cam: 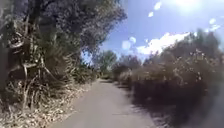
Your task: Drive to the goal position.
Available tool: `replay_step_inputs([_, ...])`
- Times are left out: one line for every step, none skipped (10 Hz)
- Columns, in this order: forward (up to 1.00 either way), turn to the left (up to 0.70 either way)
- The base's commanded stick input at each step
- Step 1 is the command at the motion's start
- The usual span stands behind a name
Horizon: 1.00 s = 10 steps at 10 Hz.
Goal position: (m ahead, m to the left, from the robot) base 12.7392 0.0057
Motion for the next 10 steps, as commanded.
replay_step_inputs([1.0,0.0])
replay_step_inputs([1.0,0.0])
replay_step_inputs([1.0,0.0])
replay_step_inputs([1.0,0.0])
replay_step_inputs([1.0,0.0])
replay_step_inputs([1.0,0.0])
replay_step_inputs([1.0,0.0])
replay_step_inputs([1.0,0.0])
replay_step_inputs([1.0,0.0])
replay_step_inputs([1.0,0.0])
